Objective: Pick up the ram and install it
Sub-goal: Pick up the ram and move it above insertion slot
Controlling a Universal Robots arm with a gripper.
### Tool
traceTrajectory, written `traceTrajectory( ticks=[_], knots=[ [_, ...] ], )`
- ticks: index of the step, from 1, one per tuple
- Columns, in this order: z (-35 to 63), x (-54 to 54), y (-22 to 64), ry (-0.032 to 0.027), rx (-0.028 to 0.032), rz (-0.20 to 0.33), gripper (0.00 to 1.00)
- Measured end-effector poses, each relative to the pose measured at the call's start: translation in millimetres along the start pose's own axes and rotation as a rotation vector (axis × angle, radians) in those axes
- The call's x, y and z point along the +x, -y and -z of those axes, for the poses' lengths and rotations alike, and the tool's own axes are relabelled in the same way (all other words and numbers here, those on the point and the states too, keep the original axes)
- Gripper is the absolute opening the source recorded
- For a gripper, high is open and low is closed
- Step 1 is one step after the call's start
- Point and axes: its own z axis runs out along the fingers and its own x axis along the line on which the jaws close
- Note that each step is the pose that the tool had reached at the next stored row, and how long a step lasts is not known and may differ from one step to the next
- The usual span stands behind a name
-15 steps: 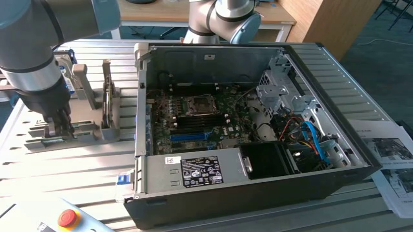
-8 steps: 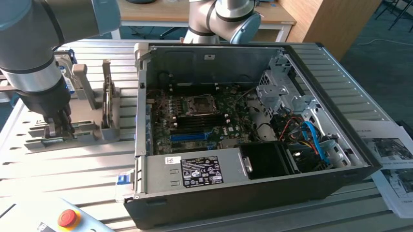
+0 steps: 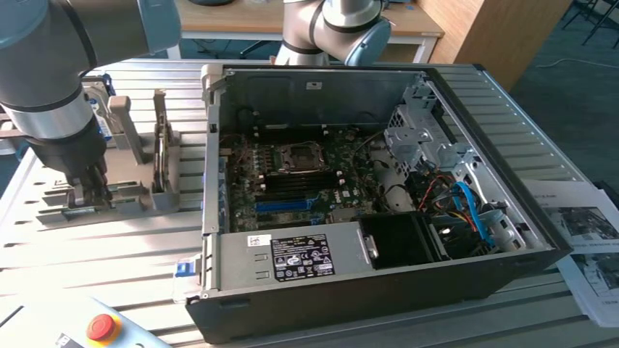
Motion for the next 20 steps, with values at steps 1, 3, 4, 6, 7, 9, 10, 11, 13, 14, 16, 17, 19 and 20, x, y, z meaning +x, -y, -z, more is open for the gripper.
traceTrajectory(
  ticks=[1,3,4,6,7,9,10,11,13,14,16,17,19,20],
  knots=[
    [-0.3,0.0,0.0,-0.0002,-0.0001,0.0,0.24],
    [-0.3,0.0,0.0,-0.0003,-0.0004,0.0,0.24],
    [-0.3,0.0,0.0,-0.0003,-0.0004,0.0,0.24],
    [-0.3,0.0,0.0,-0.0003,-0.0004,0.0,0.24],
    [-0.3,0.0,0.0,-0.0003,-0.0004,0.0,0.24],
    [-0.4,0.0,0.0,-0.0003,-0.0003,0.0,0.24],
    [-0.4,0.0,0.0,-0.0003,-0.0003,0.0,0.24],
    [-0.4,0.0,0.0,-0.0003,-0.0003,0.0,0.24],
    [-0.4,0.0,0.0,-0.0003,-0.0003,0.0,0.22],
    [-0.4,0.0,0.0,-0.0003,-0.0003,0.0,0.22],
    [-0.4,0.0,0.0,-0.0003,-0.0003,0.0,0.15],
    [-0.4,0.0,0.0,-0.0002,-0.0003,0.0,0.15],
    [-0.3,0.0,0.0,-0.0003,-0.0004,0.0,0.15],
    [-0.4,0.0,0.0,-0.0003,-0.0003,-0.001,0.15]
  ],
)
